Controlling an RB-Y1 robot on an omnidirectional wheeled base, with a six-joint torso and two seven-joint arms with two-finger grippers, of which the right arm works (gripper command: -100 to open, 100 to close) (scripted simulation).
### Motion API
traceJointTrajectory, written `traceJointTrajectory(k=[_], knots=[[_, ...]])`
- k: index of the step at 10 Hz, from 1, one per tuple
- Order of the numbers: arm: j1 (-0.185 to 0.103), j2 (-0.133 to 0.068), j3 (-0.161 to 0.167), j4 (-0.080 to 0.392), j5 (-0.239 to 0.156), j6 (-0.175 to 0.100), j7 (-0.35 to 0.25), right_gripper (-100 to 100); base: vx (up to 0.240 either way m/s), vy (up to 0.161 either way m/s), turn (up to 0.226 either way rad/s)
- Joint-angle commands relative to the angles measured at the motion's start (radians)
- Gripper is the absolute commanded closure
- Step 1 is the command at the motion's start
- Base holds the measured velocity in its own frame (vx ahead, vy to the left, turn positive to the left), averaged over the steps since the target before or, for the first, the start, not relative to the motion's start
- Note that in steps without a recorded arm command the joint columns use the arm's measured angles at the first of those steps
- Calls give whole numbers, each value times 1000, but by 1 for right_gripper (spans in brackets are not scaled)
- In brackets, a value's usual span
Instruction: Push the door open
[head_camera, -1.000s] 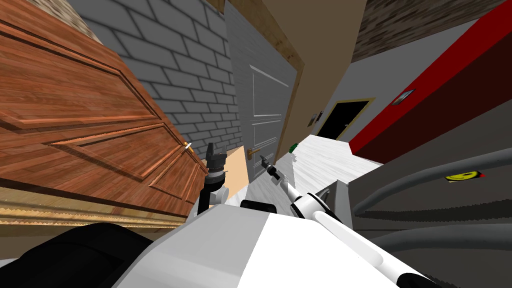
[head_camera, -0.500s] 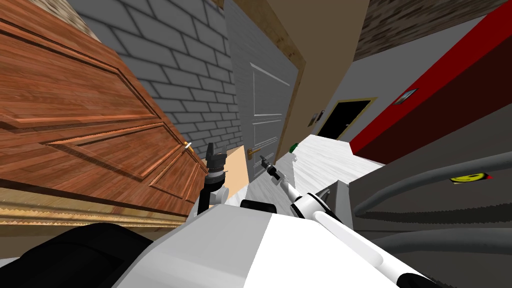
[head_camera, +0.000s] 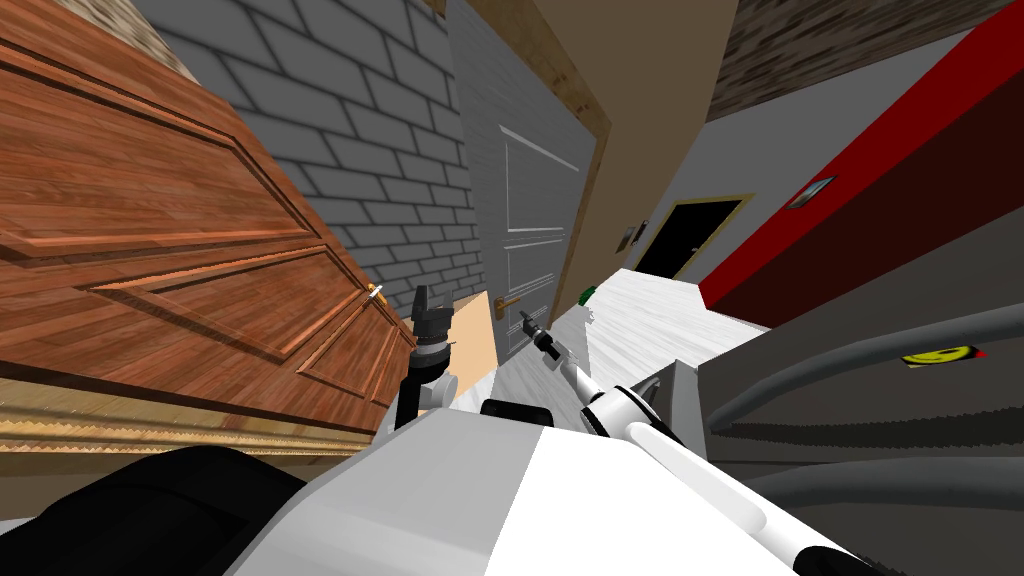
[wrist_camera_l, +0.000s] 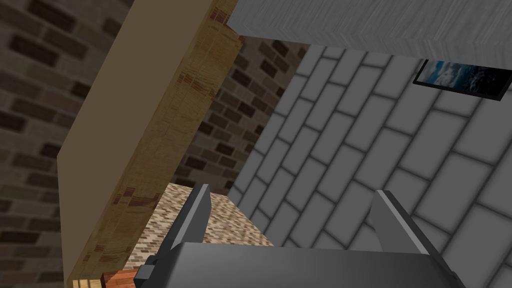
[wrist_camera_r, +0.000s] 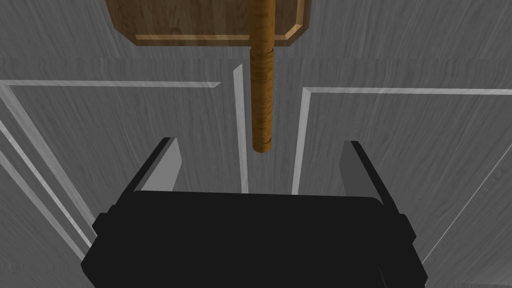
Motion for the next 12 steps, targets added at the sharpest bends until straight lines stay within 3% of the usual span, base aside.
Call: traceJointTrajectory(k=[1, 12], knots=[[0, 0, 0, 0, 0, 0, 0, -100, -7, -11, -8], [-1, -5, 16, -1, 11, -13, -20, -100, 8, 2, -11]])
